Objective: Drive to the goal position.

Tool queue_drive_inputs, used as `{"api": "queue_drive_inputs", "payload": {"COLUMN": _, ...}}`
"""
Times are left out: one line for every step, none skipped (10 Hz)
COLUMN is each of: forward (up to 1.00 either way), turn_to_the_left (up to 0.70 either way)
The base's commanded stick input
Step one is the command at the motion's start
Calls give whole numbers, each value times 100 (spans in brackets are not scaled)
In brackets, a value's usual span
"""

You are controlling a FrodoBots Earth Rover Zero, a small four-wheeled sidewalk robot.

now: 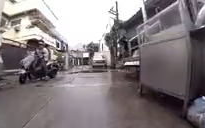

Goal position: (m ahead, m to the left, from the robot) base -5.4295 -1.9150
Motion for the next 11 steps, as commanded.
{"api": "queue_drive_inputs", "payload": {"forward": 100, "turn_to_the_left": 0}}
{"api": "queue_drive_inputs", "payload": {"forward": 100, "turn_to_the_left": 0}}
{"api": "queue_drive_inputs", "payload": {"forward": 100, "turn_to_the_left": 0}}
{"api": "queue_drive_inputs", "payload": {"forward": 100, "turn_to_the_left": 0}}
{"api": "queue_drive_inputs", "payload": {"forward": 100, "turn_to_the_left": 0}}
{"api": "queue_drive_inputs", "payload": {"forward": 100, "turn_to_the_left": 0}}
{"api": "queue_drive_inputs", "payload": {"forward": 100, "turn_to_the_left": 0}}
{"api": "queue_drive_inputs", "payload": {"forward": 100, "turn_to_the_left": 0}}
{"api": "queue_drive_inputs", "payload": {"forward": 100, "turn_to_the_left": 0}}
{"api": "queue_drive_inputs", "payload": {"forward": 100, "turn_to_the_left": 0}}
{"api": "queue_drive_inputs", "payload": {"forward": 100, "turn_to_the_left": 0}}
